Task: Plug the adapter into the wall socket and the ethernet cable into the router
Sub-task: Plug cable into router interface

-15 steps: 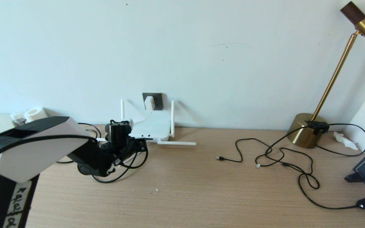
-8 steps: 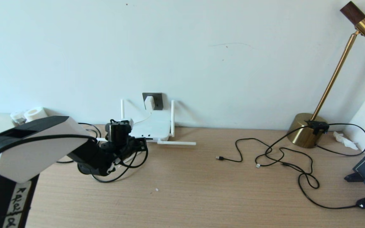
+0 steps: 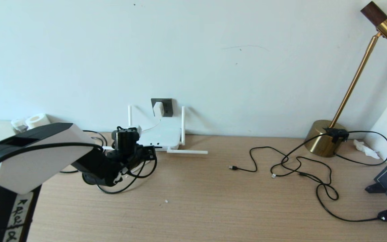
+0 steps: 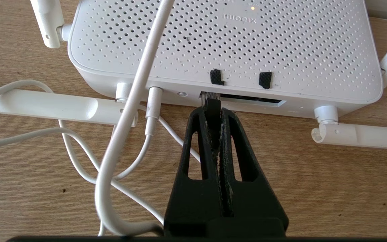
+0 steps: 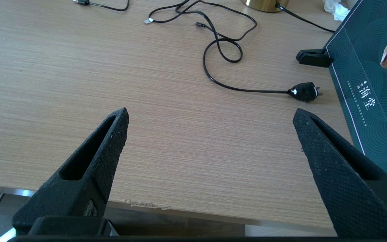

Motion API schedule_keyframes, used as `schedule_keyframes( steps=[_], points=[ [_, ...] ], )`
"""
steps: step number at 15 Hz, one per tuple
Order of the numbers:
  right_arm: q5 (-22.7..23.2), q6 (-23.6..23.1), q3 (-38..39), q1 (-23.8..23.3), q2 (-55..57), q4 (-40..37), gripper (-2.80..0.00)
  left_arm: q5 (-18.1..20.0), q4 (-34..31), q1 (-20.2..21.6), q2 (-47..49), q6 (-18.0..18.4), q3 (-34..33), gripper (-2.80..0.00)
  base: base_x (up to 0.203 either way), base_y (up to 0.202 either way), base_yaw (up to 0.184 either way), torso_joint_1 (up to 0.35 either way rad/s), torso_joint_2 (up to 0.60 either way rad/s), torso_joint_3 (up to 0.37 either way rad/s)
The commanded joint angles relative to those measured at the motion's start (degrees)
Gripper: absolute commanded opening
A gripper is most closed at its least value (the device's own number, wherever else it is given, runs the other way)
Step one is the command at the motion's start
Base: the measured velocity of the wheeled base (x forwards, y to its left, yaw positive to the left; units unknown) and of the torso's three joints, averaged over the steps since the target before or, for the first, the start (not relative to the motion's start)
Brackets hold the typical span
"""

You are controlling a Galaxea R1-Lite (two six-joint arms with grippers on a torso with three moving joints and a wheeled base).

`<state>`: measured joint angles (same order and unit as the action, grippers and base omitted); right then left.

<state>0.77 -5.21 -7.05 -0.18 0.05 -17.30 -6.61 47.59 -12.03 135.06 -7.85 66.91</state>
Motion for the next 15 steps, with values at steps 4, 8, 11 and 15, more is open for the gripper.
schedule_keyframes(
  steps=[4, 8, 11, 15],
  points=[
    [0.0, -0.1, 0.0, 0.0, 0.0, -0.1, 0.0, -0.1, -0.2, 0.0, 0.2, -0.1, 0.5, -2.8, 0.0, 0.0, 0.0, 0.0, 0.0, 0.0],
    [0.0, -0.1, 0.0, 0.0, 0.0, -0.1, 0.0, -0.1, -0.2, 0.0, 0.4, -0.1, 0.5, -2.8, 0.0, 0.0, 0.0, 0.0, 0.0, 0.0],
    [0.0, -0.1, 0.0, 0.0, 0.0, -0.1, 0.0, -0.1, -0.2, 0.0, 0.4, -0.1, 0.4, -2.8, 0.0, 0.0, 0.0, 0.0, 0.0, 0.0],
    [0.0, -0.1, 0.0, 0.0, 0.0, -0.1, 0.0, -0.1, -0.2, 0.0, 0.4, -0.1, 0.4, -2.8, 0.0, 0.0, 0.0, 0.0, 0.0, 0.0]
  ],
)
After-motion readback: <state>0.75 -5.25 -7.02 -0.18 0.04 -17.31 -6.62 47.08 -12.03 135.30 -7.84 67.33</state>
